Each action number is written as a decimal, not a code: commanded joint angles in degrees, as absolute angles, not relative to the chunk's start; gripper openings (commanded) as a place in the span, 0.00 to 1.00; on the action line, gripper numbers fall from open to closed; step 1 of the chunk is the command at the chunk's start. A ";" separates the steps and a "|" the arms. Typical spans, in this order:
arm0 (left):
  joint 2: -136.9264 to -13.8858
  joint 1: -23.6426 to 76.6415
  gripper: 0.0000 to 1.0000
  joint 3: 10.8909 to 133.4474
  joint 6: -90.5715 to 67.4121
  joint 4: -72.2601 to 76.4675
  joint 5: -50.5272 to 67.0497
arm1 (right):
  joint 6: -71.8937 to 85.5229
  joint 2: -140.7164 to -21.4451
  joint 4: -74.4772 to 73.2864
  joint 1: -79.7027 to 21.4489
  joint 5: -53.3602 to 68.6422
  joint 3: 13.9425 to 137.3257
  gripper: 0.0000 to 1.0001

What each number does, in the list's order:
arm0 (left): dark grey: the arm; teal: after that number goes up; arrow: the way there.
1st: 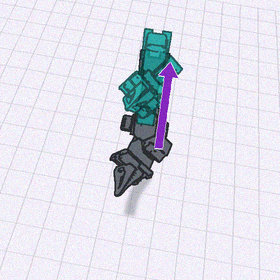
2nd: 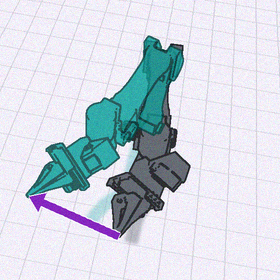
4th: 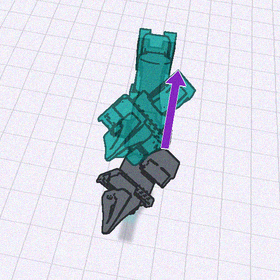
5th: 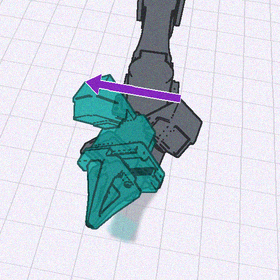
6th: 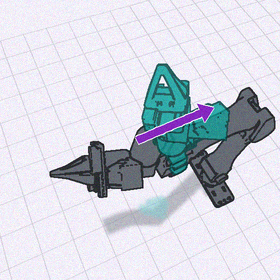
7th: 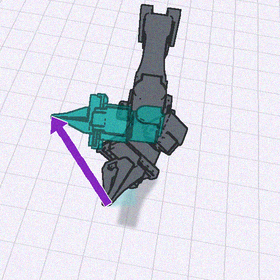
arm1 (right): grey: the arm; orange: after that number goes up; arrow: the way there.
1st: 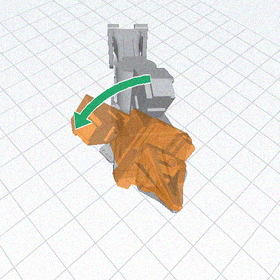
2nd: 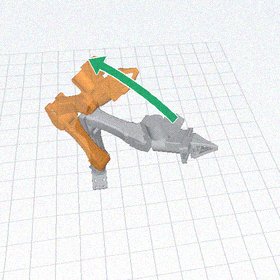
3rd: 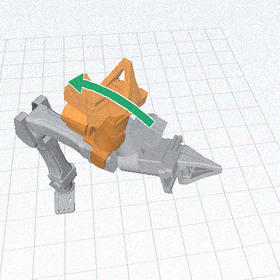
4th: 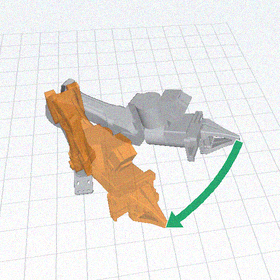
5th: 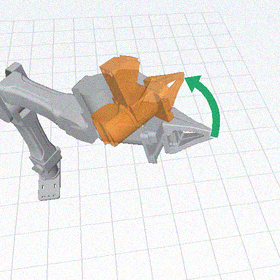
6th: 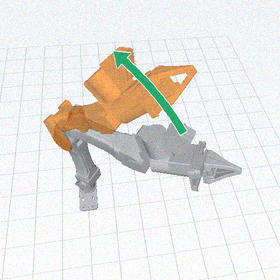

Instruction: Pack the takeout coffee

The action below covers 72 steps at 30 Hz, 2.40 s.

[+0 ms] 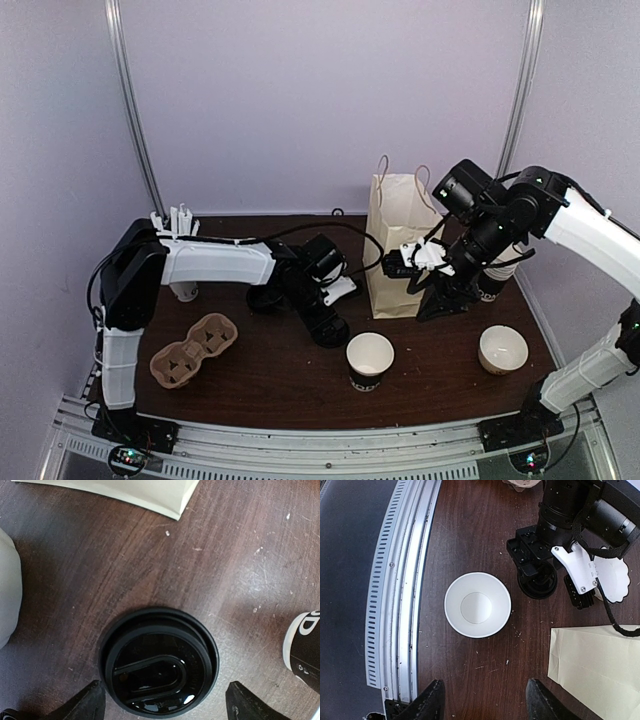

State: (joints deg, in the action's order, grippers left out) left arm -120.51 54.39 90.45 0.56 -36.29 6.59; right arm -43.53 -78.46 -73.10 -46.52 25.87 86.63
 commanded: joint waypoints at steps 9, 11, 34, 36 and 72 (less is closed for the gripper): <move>-124.04 55.90 0.86 94.56 2.43 -37.55 5.24 | -43.42 -78.66 -72.74 -46.32 26.60 86.06 0.59; -124.34 55.98 0.86 94.96 2.74 -38.05 4.30 | -43.42 -78.66 -72.78 -46.32 26.65 86.11 0.59; -125.24 56.69 0.83 95.42 3.89 -38.41 0.88 | -43.40 -79.99 -72.92 -46.32 27.31 86.75 0.59; -125.36 56.69 0.83 95.60 3.96 -38.41 -1.18 | -43.41 -79.90 -72.92 -46.32 27.12 86.75 0.59; -99.01 49.72 0.77 91.13 2.94 -46.79 1.87 | -48.09 -89.28 -61.97 -63.36 17.14 75.16 0.56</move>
